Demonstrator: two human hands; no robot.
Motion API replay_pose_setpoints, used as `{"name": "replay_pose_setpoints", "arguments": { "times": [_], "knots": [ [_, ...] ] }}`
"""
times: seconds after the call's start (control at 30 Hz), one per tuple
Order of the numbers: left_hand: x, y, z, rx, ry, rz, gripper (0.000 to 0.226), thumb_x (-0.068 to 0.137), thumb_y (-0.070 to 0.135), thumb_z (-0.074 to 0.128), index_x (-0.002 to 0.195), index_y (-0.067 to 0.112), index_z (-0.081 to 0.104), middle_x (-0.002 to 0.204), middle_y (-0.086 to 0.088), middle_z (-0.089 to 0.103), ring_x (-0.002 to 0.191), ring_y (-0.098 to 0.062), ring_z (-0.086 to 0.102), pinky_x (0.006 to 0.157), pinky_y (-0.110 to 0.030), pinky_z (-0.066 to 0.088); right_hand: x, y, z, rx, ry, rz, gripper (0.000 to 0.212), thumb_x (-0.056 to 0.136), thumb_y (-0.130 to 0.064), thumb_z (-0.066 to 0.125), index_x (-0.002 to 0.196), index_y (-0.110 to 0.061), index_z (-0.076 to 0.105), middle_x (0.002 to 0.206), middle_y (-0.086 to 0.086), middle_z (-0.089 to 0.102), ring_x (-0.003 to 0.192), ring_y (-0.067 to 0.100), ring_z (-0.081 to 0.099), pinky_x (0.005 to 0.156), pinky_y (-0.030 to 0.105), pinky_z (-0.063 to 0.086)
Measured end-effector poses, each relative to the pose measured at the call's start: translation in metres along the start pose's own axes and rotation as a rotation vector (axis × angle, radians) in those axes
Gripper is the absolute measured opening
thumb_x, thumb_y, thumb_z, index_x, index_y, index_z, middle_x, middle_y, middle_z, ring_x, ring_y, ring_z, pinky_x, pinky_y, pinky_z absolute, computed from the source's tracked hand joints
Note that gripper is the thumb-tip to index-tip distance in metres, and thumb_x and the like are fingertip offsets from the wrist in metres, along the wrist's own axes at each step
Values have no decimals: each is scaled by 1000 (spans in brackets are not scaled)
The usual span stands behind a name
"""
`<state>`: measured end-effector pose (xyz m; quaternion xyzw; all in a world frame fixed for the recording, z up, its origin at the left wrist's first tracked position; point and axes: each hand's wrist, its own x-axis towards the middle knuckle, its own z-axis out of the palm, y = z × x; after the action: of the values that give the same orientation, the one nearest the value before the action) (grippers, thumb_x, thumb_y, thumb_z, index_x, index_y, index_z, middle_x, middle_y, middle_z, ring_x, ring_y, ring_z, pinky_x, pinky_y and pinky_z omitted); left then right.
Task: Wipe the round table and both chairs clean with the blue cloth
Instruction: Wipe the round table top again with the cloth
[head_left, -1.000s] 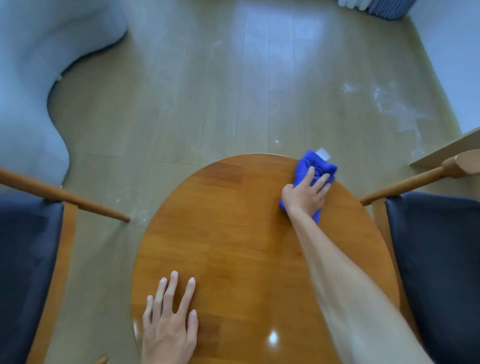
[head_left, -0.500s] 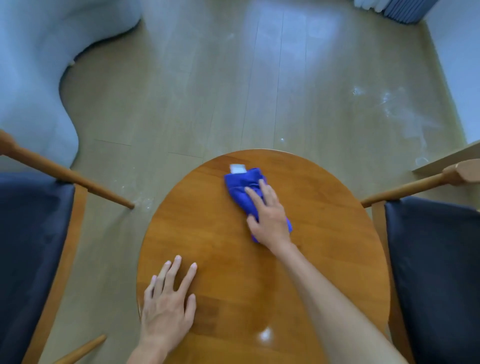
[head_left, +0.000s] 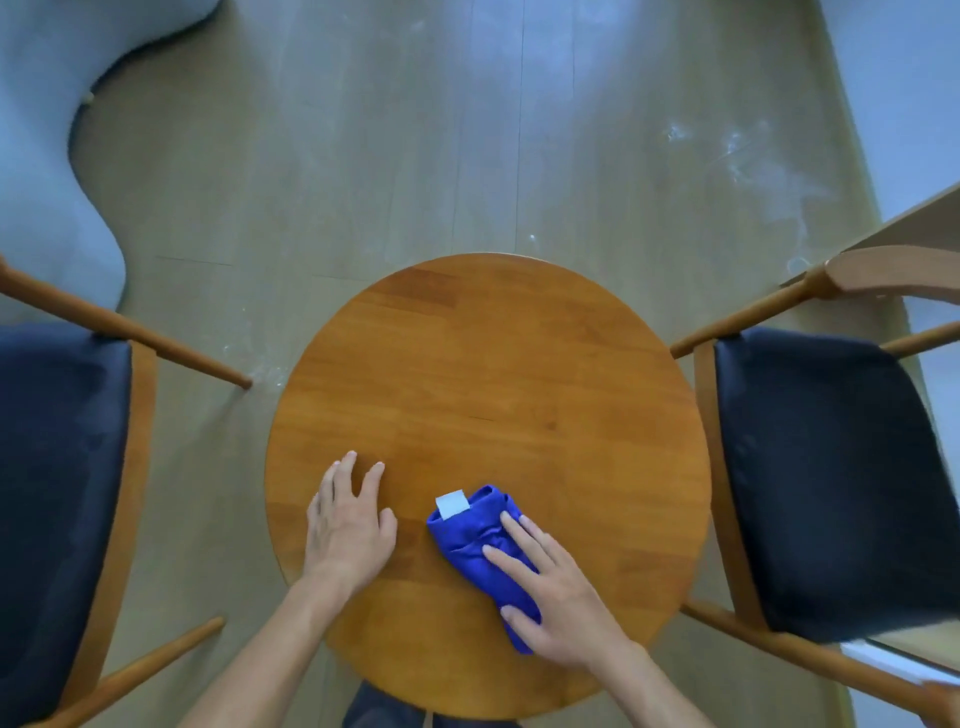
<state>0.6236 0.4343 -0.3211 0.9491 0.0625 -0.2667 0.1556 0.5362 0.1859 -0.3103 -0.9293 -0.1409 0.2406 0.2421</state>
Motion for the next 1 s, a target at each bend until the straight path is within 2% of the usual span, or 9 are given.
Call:
{"name": "replay_pose_setpoints", "arguments": {
  "times": [0.13, 0.3, 0.4, 0.47, 0.6, 0.7, 0.77, 0.87, 1.0],
  "knots": [
    [-8, 27, 0, -68, 41, 122, 51, 94, 26, 49, 143, 20, 39, 151, 1, 29, 138, -19, 26, 108, -33, 30, 0, 15, -19, 90, 237, 458, 47, 90, -27, 56, 136, -20, 49, 135, -3, 49, 127, 17, 43, 105, 27, 35],
    [-16, 66, 8, -36, 18, 383, 49, 94, 21, 46, 143, 22, 39, 149, 8, 33, 137, -13, 28, 105, -27, 31, -12, 9, -6, -11, -20, 612, 41, 90, -38, 47, 130, -28, 47, 122, -6, 49, 118, 16, 43, 96, 30, 36],
    [-19, 83, 11, 11, -33, 507, 52, 95, 20, 44, 146, 23, 35, 151, 10, 30, 141, -11, 21, 109, -26, 28, -18, 6, -4, 142, 4, 675, 23, 88, -35, 52, 111, -29, 50, 112, -6, 48, 114, 18, 44, 92, 32, 38],
    [-18, 89, 11, 66, -87, 564, 58, 93, 19, 43, 149, 26, 27, 154, 12, 23, 145, -11, 11, 114, -26, 20, -20, 4, -10, 178, 11, 643, 14, 86, -30, 54, 95, -29, 43, 102, -8, 45, 106, 17, 44, 86, 31, 37],
    [-16, 90, 4, 153, -220, 688, 82, 82, 11, 46, 152, 33, 12, 159, 17, 7, 148, -12, -9, 120, -31, 2, -26, -1, -31, 195, 45, 395, 18, 87, -23, 54, 91, -29, 38, 94, -13, 43, 92, 10, 42, 78, 26, 31],
    [-9, 88, -10, 150, -262, 719, 88, 78, 13, 48, 152, 38, 8, 154, 15, 21, 148, -12, -4, 121, -34, 3, -25, -12, -58, 183, 121, 227, 16, 86, -18, 56, 94, -27, 46, 94, -17, 45, 91, 6, 45, 80, 25, 33],
    [-2, 91, -23, 163, -273, 725, 75, 81, 18, 51, 149, 37, 25, 138, 10, 38, 143, -14, 14, 118, -32, 10, -19, -19, -79, 145, 203, 156, 17, 84, -14, 59, 97, -23, 53, 97, -15, 49, 93, 6, 47, 80, 25, 36],
    [7, 98, -48, 162, -225, 740, 35, 82, 24, 56, 116, 25, 59, 115, 5, 45, 118, -16, 37, 105, -27, 25, -8, -26, -114, 86, 306, 111, 23, 78, -6, 63, 96, -19, 59, 98, -9, 55, 94, 10, 50, 78, 27, 40],
    [16, 111, -100, 1, -49, 767, 11, 81, 20, 59, 88, 22, 52, 90, 9, 49, 88, -12, 43, 95, -29, 34, 10, -23, -164, 73, 457, 94, 28, 75, 4, 67, 96, -14, 64, 95, -4, 58, 88, 13, 55, 76, 29, 46]
  ]
}}
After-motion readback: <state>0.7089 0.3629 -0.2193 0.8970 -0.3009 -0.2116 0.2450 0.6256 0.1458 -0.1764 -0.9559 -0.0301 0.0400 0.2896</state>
